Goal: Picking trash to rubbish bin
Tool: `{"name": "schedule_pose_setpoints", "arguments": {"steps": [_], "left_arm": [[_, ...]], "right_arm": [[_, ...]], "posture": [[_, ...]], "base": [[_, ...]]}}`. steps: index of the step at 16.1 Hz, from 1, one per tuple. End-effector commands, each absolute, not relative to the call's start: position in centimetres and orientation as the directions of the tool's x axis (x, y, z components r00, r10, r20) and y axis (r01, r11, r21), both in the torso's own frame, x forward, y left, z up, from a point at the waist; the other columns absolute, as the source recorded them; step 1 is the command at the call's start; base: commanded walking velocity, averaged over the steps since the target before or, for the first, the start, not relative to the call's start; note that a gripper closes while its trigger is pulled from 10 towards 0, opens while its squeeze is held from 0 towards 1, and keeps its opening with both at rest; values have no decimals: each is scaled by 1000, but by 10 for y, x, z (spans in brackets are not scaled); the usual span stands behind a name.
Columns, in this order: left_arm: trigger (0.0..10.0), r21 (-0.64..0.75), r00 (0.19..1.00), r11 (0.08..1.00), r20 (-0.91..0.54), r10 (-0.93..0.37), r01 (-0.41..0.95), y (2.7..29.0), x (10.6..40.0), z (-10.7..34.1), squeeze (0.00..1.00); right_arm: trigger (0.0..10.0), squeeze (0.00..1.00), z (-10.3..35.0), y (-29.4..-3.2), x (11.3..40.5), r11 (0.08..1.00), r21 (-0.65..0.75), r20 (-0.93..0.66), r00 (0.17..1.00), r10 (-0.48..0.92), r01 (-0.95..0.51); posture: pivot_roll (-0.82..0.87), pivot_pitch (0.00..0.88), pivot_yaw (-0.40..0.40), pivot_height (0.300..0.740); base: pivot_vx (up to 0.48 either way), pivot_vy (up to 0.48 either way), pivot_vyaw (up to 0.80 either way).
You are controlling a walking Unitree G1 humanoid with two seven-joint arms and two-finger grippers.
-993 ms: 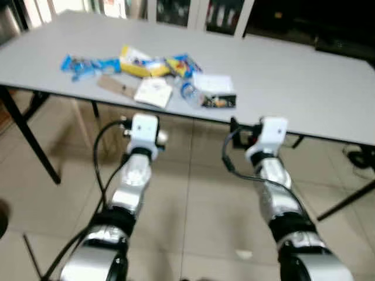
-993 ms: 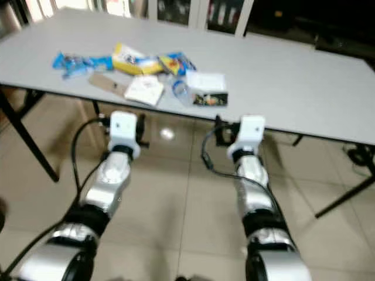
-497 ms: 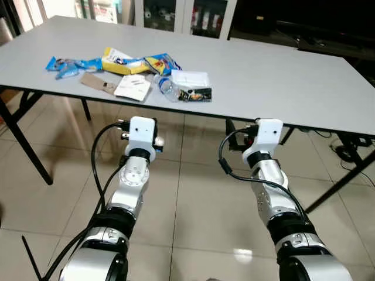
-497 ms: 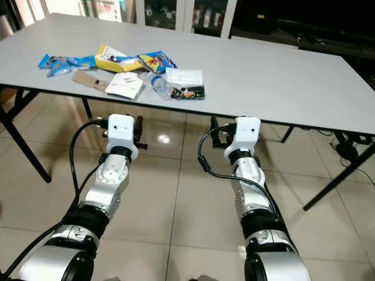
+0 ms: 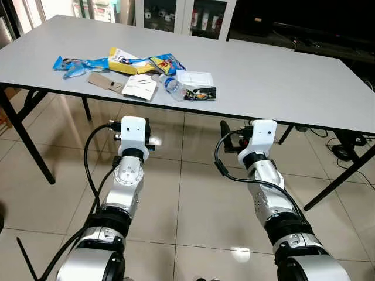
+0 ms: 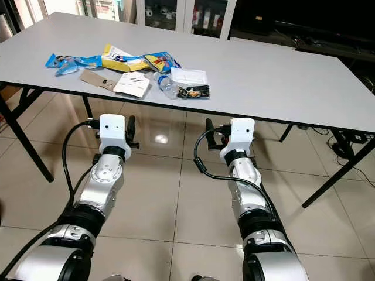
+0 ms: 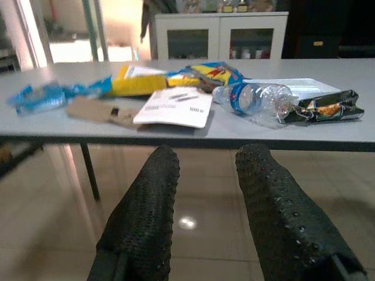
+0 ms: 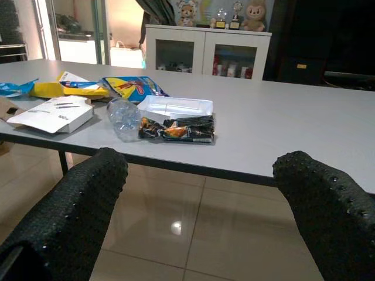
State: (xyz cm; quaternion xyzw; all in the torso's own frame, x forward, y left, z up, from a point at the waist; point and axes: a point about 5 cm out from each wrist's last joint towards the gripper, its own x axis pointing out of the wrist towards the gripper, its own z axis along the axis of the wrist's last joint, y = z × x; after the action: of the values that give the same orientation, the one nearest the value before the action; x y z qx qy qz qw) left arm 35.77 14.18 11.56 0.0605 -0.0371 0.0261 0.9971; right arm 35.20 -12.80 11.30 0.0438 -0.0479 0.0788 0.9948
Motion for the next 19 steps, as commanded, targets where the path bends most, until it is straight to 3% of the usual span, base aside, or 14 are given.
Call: {"name": "schedule_pose_setpoints", "arguments": {"steps": [1,14,15,17,19], "left_arm": [[10000,93,998,995,55,35,-40,136,359,114,1000],[10000,68,996,995,60,63,-67,134,357,115,1000],[10000,44,996,996,51,76,-78,135,357,115,0],[10000,-37,994,995,53,97,-95,140,356,115,0],[10000,-86,993,992,65,97,-91,141,356,116,0]], "right_arm": [[10000,0,115,-132,353,985,71,97,984,147,-155],[10000,0,107,-119,349,963,90,61,966,251,-256],[10000,0,104,-113,347,946,89,43,950,309,-312],[10000,0,96,-98,339,900,88,9,903,429,-428],[10000,0,95,-94,336,887,97,10,892,452,-451]], "posture": [[-48,58,-112,740],[-51,63,-109,740],[-53,64,-110,740],[-51,64,-111,740],[-50,63,-110,740]], "base": [[0,0,0],[0,0,0],[0,0,0],[0,0,0],[0,0,0]]}}
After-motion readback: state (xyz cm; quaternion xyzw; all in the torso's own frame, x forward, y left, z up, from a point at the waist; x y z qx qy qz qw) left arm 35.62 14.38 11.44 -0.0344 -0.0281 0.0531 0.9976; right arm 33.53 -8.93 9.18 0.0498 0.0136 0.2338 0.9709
